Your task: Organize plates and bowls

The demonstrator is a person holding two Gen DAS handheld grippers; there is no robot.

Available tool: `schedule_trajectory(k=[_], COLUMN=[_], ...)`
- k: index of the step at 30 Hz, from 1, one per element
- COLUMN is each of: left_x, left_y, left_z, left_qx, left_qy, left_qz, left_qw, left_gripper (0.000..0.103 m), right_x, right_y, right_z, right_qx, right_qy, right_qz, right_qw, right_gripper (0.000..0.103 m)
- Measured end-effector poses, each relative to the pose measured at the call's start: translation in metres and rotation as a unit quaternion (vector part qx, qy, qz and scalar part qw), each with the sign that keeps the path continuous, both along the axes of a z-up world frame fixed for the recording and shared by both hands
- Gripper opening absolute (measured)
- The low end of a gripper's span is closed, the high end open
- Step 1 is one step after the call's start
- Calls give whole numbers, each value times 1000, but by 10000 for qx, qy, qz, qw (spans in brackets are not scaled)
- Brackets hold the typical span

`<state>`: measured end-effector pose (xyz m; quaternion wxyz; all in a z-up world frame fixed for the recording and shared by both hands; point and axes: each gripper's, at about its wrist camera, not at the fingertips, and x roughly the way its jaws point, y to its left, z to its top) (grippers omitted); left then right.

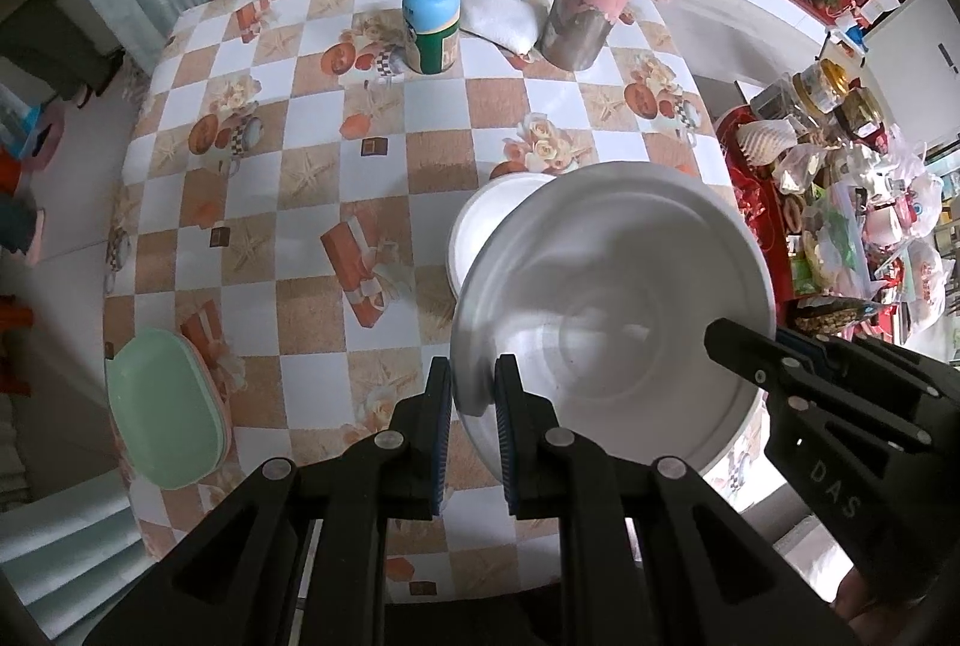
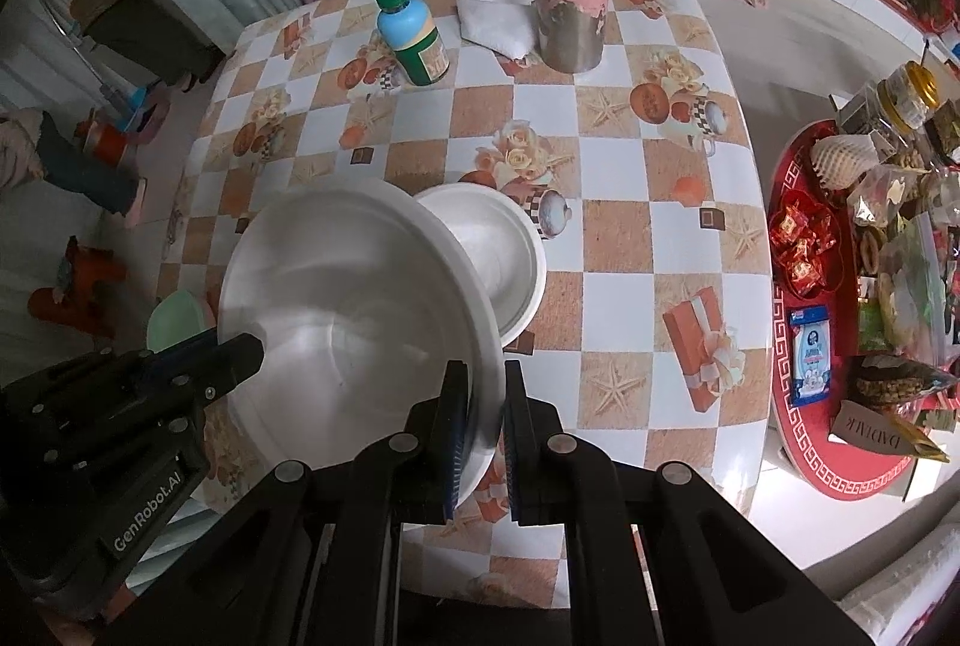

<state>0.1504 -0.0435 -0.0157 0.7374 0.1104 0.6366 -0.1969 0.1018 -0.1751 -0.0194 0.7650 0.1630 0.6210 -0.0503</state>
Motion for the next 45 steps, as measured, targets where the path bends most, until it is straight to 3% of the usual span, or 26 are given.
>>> schedule_trajectory(k=[45], left_x=[12], left_y=[4], left_z=[-19], left_qx=[8], left_qy=[303], left_qz=[-3], left_qw=[9995], left_gripper=[16], right_x=[8], right_y=[5], right_z=[-15], right_qx=[101], right_qy=[222], right_qz=[-125], right_qw=[9996], right_gripper=[12])
